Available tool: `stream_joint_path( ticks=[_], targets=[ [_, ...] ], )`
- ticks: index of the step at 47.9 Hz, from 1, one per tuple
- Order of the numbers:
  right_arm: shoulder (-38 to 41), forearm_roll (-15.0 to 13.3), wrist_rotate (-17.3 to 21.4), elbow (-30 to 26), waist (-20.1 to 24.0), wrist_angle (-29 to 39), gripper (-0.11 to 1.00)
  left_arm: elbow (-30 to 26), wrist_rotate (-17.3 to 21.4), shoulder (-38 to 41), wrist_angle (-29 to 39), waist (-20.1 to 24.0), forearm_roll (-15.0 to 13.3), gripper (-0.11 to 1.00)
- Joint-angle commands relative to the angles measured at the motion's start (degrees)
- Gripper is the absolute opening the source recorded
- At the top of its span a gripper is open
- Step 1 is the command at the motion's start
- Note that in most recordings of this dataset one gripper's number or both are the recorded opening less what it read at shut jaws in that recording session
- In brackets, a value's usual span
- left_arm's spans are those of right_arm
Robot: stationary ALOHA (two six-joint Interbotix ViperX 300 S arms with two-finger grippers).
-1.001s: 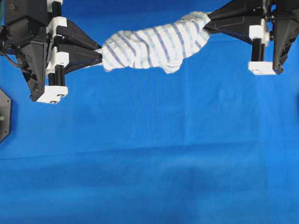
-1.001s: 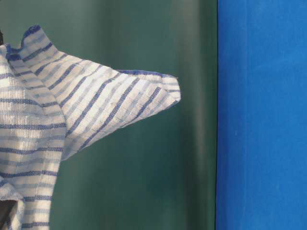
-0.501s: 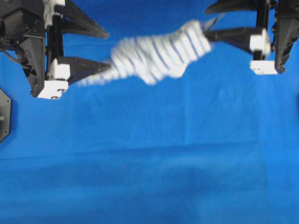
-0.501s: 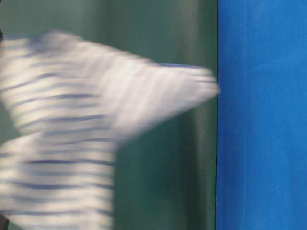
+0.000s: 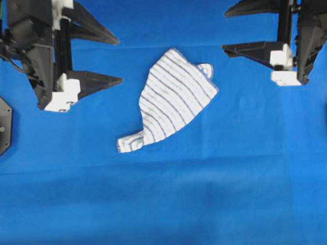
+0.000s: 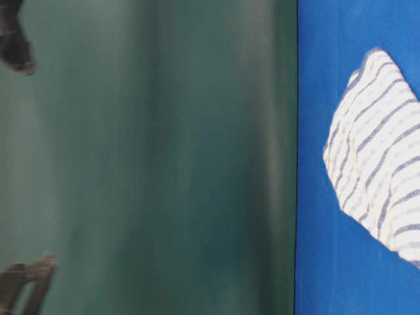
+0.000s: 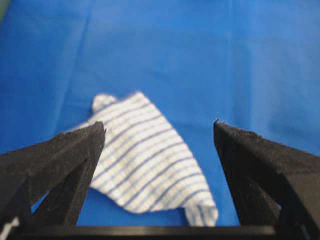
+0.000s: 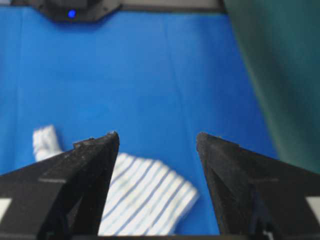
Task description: Lift the towel with both arms.
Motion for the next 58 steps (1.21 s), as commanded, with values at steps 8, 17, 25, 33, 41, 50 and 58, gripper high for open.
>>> stream_joint_path(
  ticks=[8,17,25,33,41,50,58],
  targets=[
    [0.5,2.2,1.8,7.6,0.5,-9.2,0.65,8.8,-0.2,2.6,-12.7,-2.5,0.0,0.93],
    [3.1,2.5,4.8,13.5,0.5,-17.0,0.65,14.5,-0.2,6.9,-21.1,-5.0,-0.1,0.93],
    [8.6,2.5,6.3,17.0,0.6,-22.9,0.65,17.5,-0.2,12.5,-26.0,-7.1,-0.1,0.93],
    [16.5,2.5,6.4,18.2,0.6,-27.5,0.65,18.7,-0.2,19.2,-30.4,-8.3,-0.1,0.93],
    [24.2,2.5,6.4,18.1,0.4,-30.6,0.65,18.5,-0.2,24.5,-33.0,-9.3,-0.1,0.93],
    [31.2,2.6,6.4,17.8,0.0,-34.5,0.65,19.2,-0.2,29.6,-36.8,-9.9,-0.3,0.93],
    [35.9,3.2,6.4,17.8,-0.5,-36.5,0.65,19.4,-0.3,33.8,-39.2,-10.0,-0.6,0.93]
  ],
)
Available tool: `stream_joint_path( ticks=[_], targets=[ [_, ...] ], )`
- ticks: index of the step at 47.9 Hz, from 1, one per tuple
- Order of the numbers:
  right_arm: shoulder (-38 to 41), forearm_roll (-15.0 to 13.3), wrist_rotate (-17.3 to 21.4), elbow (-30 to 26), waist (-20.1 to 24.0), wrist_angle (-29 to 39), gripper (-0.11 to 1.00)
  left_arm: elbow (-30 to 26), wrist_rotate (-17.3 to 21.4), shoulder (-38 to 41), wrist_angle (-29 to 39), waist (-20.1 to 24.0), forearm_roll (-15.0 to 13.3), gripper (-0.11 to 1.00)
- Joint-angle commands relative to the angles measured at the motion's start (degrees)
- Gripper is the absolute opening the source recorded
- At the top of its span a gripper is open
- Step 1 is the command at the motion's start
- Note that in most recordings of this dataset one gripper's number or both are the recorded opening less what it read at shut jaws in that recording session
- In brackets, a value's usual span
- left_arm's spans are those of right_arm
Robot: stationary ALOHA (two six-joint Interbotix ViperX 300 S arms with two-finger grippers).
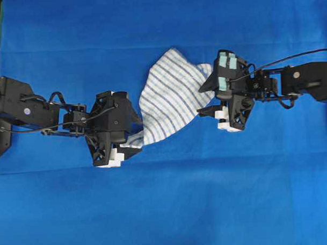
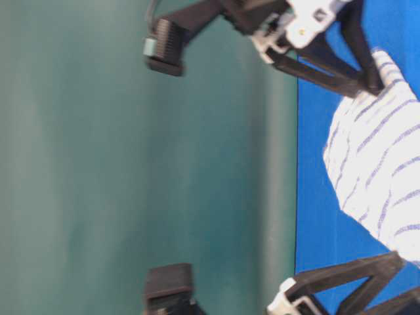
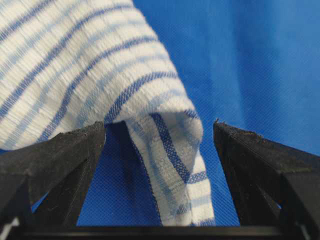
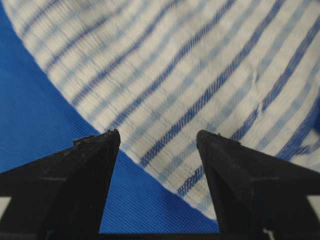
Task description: Lift the towel with both arms.
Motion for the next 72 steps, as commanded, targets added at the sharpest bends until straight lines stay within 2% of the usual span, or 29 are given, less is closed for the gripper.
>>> stream_joint_path(
  ticks=[1,13,28,30,32,37,39,43,45,61,72],
  targets=[
    [1.2,0.5,0.1,-1.1,-0.4,-1.4,0.65,-0.4,-0.1,1.3,-1.7,-0.2,-0.4,0.93],
    [4.0,1.0,0.1,-1.5,-0.5,-1.9,0.65,-0.6,-0.8,6.0,-4.2,-0.2,-0.4,0.93],
    [4.1,1.1,0.1,-1.8,-0.8,-1.9,0.62,-0.4,-1.1,6.0,-3.4,-0.2,-0.4,0.89],
    [4.1,1.0,0.1,-1.8,-0.8,-1.9,0.57,-0.4,-1.2,5.9,-2.9,-0.2,-0.4,0.84],
    [4.0,1.0,0.0,-1.8,-0.8,-1.8,0.47,-0.5,-1.4,5.7,-2.3,-0.3,-0.4,0.75],
    [3.5,1.0,0.0,-1.7,-0.8,-1.5,0.14,-0.6,-1.4,4.7,-1.1,-0.1,-0.4,0.42],
    [3.0,0.9,0.1,-1.7,-0.8,-1.1,0.05,-0.6,-1.4,4.0,-0.7,0.1,-0.4,0.27],
    [1.1,1.0,0.1,-1.7,-0.8,0.1,0.04,-0.7,-1.3,2.0,0.5,0.2,-0.4,0.07],
    [-0.2,1.0,0.1,-1.8,-0.8,0.9,0.04,-0.8,-1.3,0.3,1.8,0.4,-0.4,0.02],
    [-13.8,0.8,-0.2,-4.0,-0.8,10.6,0.04,-3.3,-1.5,-14.8,15.6,3.3,-0.4,0.03],
    [-22.4,0.4,-0.6,-8.1,-0.8,18.5,0.04,-5.4,-1.5,-22.5,20.7,5.5,-0.4,0.03]
  ],
)
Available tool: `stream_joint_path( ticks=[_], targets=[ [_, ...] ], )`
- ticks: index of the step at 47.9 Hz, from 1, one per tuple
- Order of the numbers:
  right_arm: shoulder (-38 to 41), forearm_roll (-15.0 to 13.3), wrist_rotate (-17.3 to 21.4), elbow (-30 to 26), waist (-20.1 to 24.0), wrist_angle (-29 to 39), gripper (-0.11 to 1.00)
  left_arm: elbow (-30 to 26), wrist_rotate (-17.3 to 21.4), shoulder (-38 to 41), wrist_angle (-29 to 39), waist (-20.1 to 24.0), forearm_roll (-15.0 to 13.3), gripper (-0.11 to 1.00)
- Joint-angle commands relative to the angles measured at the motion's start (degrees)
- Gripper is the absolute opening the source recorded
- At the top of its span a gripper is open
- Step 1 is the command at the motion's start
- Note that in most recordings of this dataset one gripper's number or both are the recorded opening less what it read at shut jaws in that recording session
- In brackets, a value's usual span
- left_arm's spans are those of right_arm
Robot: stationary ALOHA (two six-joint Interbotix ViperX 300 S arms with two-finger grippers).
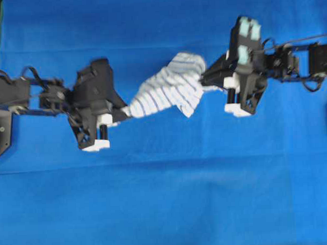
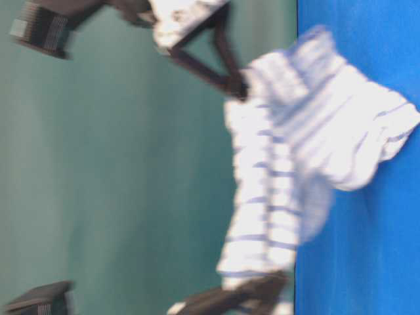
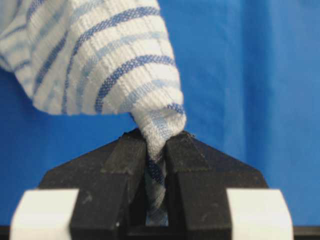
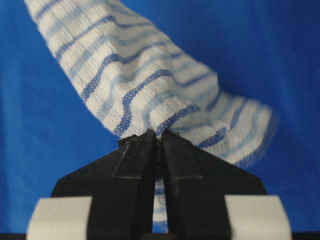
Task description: Lift the towel with both arms.
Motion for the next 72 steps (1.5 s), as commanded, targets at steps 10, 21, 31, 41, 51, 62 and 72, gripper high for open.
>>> stream_joint_path(
  ticks=[10,21,31,41,51,62,72],
  targets=[
    [-8.6,-1.7,-0.2,-7.4,0.0,9.3,0.04,-6.2,0.3,-8.3,6.3,1.9,0.2,0.03],
    [-12.3,-4.3,-0.4,-14.1,-0.1,16.7,0.04,-12.3,0.5,-12.7,13.4,3.3,0.4,0.03],
    [-13.8,-5.8,-0.4,-20.1,-0.1,21.2,0.04,-17.4,0.8,-15.3,17.8,5.3,0.4,0.03],
    [-14.2,-6.1,-0.7,-25.4,-0.1,23.8,0.04,-22.6,1.1,-17.1,22.0,5.9,0.4,0.03],
    [-14.2,-6.1,-1.1,-26.1,-0.1,24.2,0.04,-23.2,1.8,-17.1,23.5,5.9,0.5,0.03],
    [-15.1,-6.2,-1.1,-26.0,-0.1,24.2,0.04,-23.4,2.0,-17.2,22.0,5.9,0.5,0.03],
    [-16.8,-6.2,-1.0,-25.8,-0.2,24.2,0.05,-23.2,2.0,-17.9,20.8,5.9,0.5,0.16]
  ],
)
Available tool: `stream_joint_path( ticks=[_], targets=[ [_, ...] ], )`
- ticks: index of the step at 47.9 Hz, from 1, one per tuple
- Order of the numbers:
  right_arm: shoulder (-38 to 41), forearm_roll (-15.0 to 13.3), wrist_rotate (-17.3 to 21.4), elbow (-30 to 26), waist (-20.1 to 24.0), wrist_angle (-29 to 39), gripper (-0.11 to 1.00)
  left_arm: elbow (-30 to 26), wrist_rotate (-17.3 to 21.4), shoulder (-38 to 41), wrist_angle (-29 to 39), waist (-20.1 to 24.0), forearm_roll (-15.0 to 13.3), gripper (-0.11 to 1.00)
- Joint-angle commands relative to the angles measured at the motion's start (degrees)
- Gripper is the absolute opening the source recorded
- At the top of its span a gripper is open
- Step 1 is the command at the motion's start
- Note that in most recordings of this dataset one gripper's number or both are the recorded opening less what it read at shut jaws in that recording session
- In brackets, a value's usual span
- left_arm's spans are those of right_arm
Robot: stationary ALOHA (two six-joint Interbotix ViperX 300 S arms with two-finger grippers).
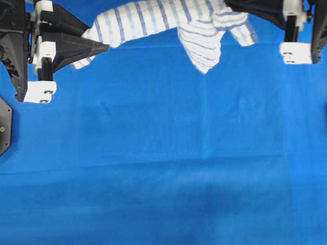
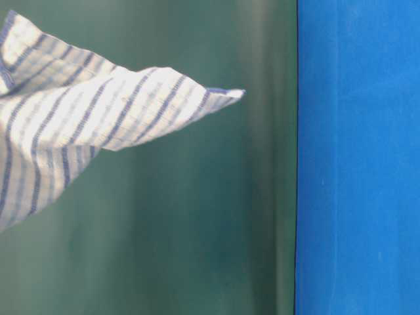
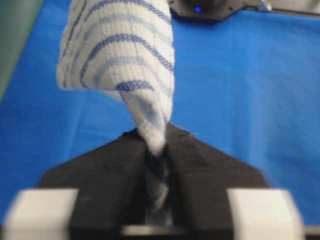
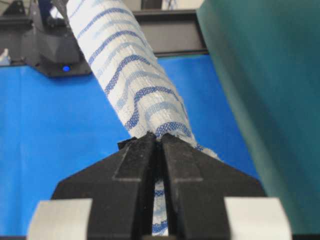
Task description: Lift the towel with both arms.
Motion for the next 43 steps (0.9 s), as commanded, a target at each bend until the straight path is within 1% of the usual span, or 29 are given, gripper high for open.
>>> stream_joint_path(
  ticks=[1,3,4,6,7,10,12,14,16,18,23,29,35,43],
  targets=[
    [-1.3,-0.1,0.1,-1.1,-0.1,-0.2,0.07,-1.5,0.1,-0.9,-0.7,0.1,0.1,0.21],
    [-1.3,-0.2,0.2,-1.1,-0.1,-0.1,0.18,-1.3,0.0,-1.1,-0.7,0.1,0.1,0.32],
    [-1.3,-0.2,0.2,-1.1,-0.2,0.0,0.24,-1.3,0.0,-1.1,-0.7,0.1,0.1,0.41],
    [-1.3,-0.2,0.1,-1.1,-0.2,0.4,0.36,-1.2,0.0,-1.2,-0.7,0.1,0.0,0.54],
    [-1.3,-0.4,0.1,-1.1,-0.2,0.5,0.45,-1.2,-0.1,-1.3,-0.8,0.1,0.1,0.60],
    [-1.3,-1.0,0.4,-1.1,-0.2,1.0,0.61,-1.1,-0.1,-1.4,-0.7,0.1,0.1,0.78],
    [-1.2,-1.2,0.4,-1.1,-0.2,1.3,0.67,-1.1,-0.2,-1.4,-0.8,0.1,0.0,0.86],
    [-1.2,-1.2,0.5,-1.1,-0.2,1.6,0.68,-1.1,-0.2,-1.4,-0.8,0.1,0.1,0.92],
    [-1.2,-1.2,0.7,-1.0,-0.2,1.8,0.64,-1.1,-0.2,-1.4,-0.7,0.0,0.1,0.93],
    [-1.2,-1.2,0.7,-1.0,-0.2,2.0,0.63,-1.1,-0.2,-1.2,-0.8,0.1,0.1,0.93],
    [-1.2,-1.2,1.1,-0.7,-0.2,3.3,0.65,-1.1,-0.1,-0.9,-0.8,0.1,0.1,0.91],
    [-1.4,-1.1,1.2,0.5,-0.2,4.8,0.65,-0.8,0.1,0.5,-1.3,0.1,0.1,0.92],
    [-1.7,-1.0,1.4,4.0,-0.2,4.6,0.65,1.0,0.2,2.6,-3.0,0.1,0.1,0.91],
    [-1.6,-0.9,3.0,10.9,-0.2,1.6,0.65,5.2,0.2,6.6,-7.9,0.0,0.1,0.92]
  ],
)
